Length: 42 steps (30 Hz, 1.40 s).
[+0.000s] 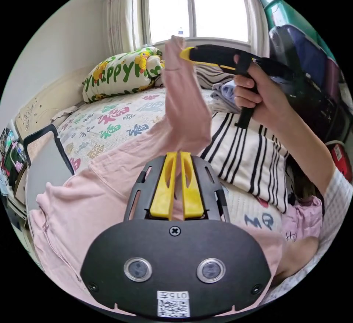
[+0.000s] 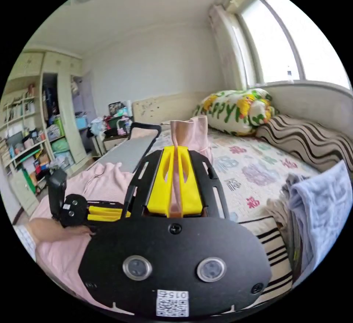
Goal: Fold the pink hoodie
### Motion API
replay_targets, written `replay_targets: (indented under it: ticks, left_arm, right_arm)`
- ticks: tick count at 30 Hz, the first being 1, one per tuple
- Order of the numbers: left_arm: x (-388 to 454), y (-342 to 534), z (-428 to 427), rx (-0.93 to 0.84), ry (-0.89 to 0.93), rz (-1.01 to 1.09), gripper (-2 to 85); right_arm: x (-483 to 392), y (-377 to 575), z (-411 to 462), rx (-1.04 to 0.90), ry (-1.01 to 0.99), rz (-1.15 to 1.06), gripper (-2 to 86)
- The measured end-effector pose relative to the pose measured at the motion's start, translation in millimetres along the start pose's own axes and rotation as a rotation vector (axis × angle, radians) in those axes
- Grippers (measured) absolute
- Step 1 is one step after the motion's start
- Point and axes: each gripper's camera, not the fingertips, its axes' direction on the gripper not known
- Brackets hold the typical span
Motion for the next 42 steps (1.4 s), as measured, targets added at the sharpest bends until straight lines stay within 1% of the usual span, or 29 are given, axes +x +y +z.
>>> replay_targets:
  ticks: [2, 3, 5, 7, 8, 10, 11, 13, 15, 17, 18, 20, 22, 26, 28, 32, 35, 39, 42]
  left_arm:
    - [-9, 36, -60, 0.042, 0.009, 0.056, 0.7]
    - [-13, 46, -77, 0.046, 0.001, 0.06, 0.7]
    - [-35, 95, -147, 0.067, -0.037, 0.05, 0.7]
    - [-56, 135, -194, 0.061, -0.047, 0.029, 0.8]
    - [-70, 161, -218, 0.03, -0.065, 0.006, 1.0]
    - [-91, 200, -242, -0.009, -0.104, -0.062, 1.7]
    - [-106, 224, -252, -0.016, -0.125, -0.124, 2.6]
    - [-121, 253, -258, -0.018, -0.118, -0.176, 4.9]
    - [-124, 273, -257, 0.016, -0.083, -0.169, 7.2]
    - [-111, 286, -251, 0.079, -0.035, -0.064, 8.7]
    - [-105, 286, -249, 0.076, -0.032, -0.028, 9.0]
    - [-75, 286, -247, 0.066, -0.069, 0.144, 9.9]
    - [-60, 293, -254, 0.109, -0.152, 0.19, 9.6]
    - [-59, 319, -294, 0.212, -0.224, 0.177, 8.5]
    - [-66, 328, -311, 0.244, -0.241, 0.151, 8.5]
    - [-74, 345, -326, 0.27, -0.09, 0.178, 8.6]
    - [-66, 350, -321, 0.217, -0.026, 0.242, 8.6]
    - [-60, 355, -325, 0.212, -0.049, 0.249, 8.1]
    - [-57, 358, -326, 0.184, -0.051, 0.27, 4.7]
  right_arm:
    - [-69, 3, -7, -0.031, -0.194, -0.155, -0.4]
    - [-85, 6, -8, -0.049, -0.242, -0.184, -0.4]
    - [-144, 29, -5, -0.144, -0.412, -0.292, -0.4]
    - [-185, 52, 0, -0.223, -0.508, -0.359, -0.4]
    - [-209, 69, 3, -0.273, -0.553, -0.392, -0.4]
    - [-242, 95, 7, -0.341, -0.595, -0.435, -0.4]
    - [-260, 111, 10, -0.386, -0.588, -0.466, -0.4]
    - [-280, 131, 11, -0.42, -0.547, -0.511, -0.4]
    - [-291, 144, 5, -0.406, -0.514, -0.533, -0.5]
    - [-298, 150, -8, -0.382, -0.5, -0.535, -0.5]
    - [-299, 150, -11, -0.377, -0.507, -0.525, -0.5]
    - [-303, 152, -25, -0.373, -0.605, -0.48, -0.4]
    - [-311, 155, -36, -0.373, -0.673, -0.462, -0.4]
    - [-332, 170, -57, -0.331, -0.569, -0.49, -0.4]
    - [-338, 174, -62, -0.345, -0.56, -0.492, -0.3]
    - [-346, 177, -69, -0.377, -0.564, -0.439, -0.3]
    - [-350, 184, -73, -0.374, -0.53, -0.432, -0.2]
    - [-347, 193, -76, -0.37, -0.527, -0.374, -0.1]
    - [-347, 197, -75, -0.375, -0.519, -0.349, -0.1]
